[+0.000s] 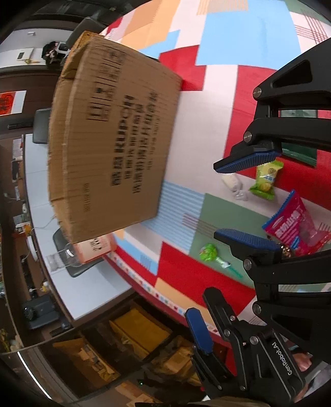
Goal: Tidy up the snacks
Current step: 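Move both tools back down to the snacks on the tablecloth, then grasp the green lollipop with the left tool while the right tool grasps the white packet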
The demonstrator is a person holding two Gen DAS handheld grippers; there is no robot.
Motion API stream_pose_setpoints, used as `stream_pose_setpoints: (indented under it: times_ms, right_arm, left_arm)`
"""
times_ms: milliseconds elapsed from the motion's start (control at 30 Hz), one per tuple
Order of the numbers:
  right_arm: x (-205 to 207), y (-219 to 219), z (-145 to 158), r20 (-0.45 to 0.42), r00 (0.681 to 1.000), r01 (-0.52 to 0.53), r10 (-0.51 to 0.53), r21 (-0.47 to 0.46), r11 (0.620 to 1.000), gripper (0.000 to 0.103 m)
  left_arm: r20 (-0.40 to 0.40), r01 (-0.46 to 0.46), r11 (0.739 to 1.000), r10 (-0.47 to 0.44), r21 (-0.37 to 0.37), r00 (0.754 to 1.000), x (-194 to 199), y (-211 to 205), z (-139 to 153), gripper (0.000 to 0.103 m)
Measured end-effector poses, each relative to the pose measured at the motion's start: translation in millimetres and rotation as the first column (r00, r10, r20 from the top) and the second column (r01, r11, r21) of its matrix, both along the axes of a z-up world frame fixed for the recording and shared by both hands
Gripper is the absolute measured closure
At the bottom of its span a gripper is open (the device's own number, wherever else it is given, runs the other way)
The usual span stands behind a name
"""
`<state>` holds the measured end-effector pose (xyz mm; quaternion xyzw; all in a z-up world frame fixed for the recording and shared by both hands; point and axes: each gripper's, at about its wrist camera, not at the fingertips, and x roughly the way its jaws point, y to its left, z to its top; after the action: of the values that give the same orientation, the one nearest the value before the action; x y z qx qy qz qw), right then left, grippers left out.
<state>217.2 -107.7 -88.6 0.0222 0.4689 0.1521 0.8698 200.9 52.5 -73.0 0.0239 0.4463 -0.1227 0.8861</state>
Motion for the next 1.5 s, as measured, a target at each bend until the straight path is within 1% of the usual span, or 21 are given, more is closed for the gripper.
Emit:
stream_pose_setpoints:
  times_ms: [300,533,833,967,1100,1167,1200,1233,1367,1433,1500]
  right_arm:
    - [7.3,1.2,-26.1,-0.071,0.997,0.008,-0.008,-0.011,1.0,0.056]
    - [14.4,2.4,-39.4,-0.097,0.995,0.013,-0.016,-0.029,0.999,0.056]
    - [23.4,4.3,-49.3,-0.119,0.993,0.012,-0.016,-0.038,0.999,0.057]
    - [28.5,7.2,-54.5,-0.127,0.992,0.008,-0.014,-0.044,0.999,0.064]
    - [32.2,11.0,-58.1,-0.131,0.991,-0.001,-0.006,-0.048,0.999,0.068]
    - [33.8,12.1,-59.1,-0.131,0.991,-0.006,-0.001,-0.051,0.999,0.071]
    - [34.6,12.8,-59.8,-0.132,0.991,-0.009,0.002,-0.054,0.999,0.072]
    - [35.5,13.2,-60.5,-0.133,0.991,-0.012,0.005,-0.054,0.998,0.072]
    - [38.2,13.7,-61.5,-0.127,0.992,-0.015,0.008,-0.055,0.998,0.072]
    - [39.9,14.4,-61.7,-0.121,0.993,-0.017,0.009,-0.062,0.998,0.073]
    - [40.3,16.2,-62.2,-0.113,0.993,-0.022,0.013,-0.075,0.997,0.076]
  left_arm:
    - [-0.066,0.004,1.0,-0.004,0.003,0.998,8.4,-3.7,-26.8,0.058]
    - [-0.09,0.011,1.0,-0.009,0.017,0.996,20.5,-5.9,-42.2,0.058]
    - [-0.112,0.014,1.0,-0.013,0.016,0.994,37.8,-7.2,-53.4,0.059]
    - [-0.119,0.009,1.0,-0.007,0.011,0.993,44.1,-6.6,-56.6,0.059]
    - [-0.128,0.008,1.0,-0.007,0.006,0.992,48.8,-7.9,-59.3,0.059]
    - [-0.132,0.01,1.0,-0.009,0.002,0.991,50.8,-9.4,-60.6,0.061]
    - [-0.136,0.01,1.0,-0.01,0.003,0.991,52.0,-10.3,-61.5,0.063]
    - [-0.137,0.011,1.0,-0.01,0.002,0.99,52.5,-11.0,-62.1,0.066]
    - [-0.134,0.009,1.0,-0.007,0.009,0.991,53.9,-13.6,-63.2,0.069]
    - [-0.136,0.004,1.0,-0.004,0.002,0.991,55.1,-13.2,-63.1,0.075]
    - [-0.136,0.002,1.0,-0.003,-0.004,0.991,55.5,-13.0,-62.9,0.076]
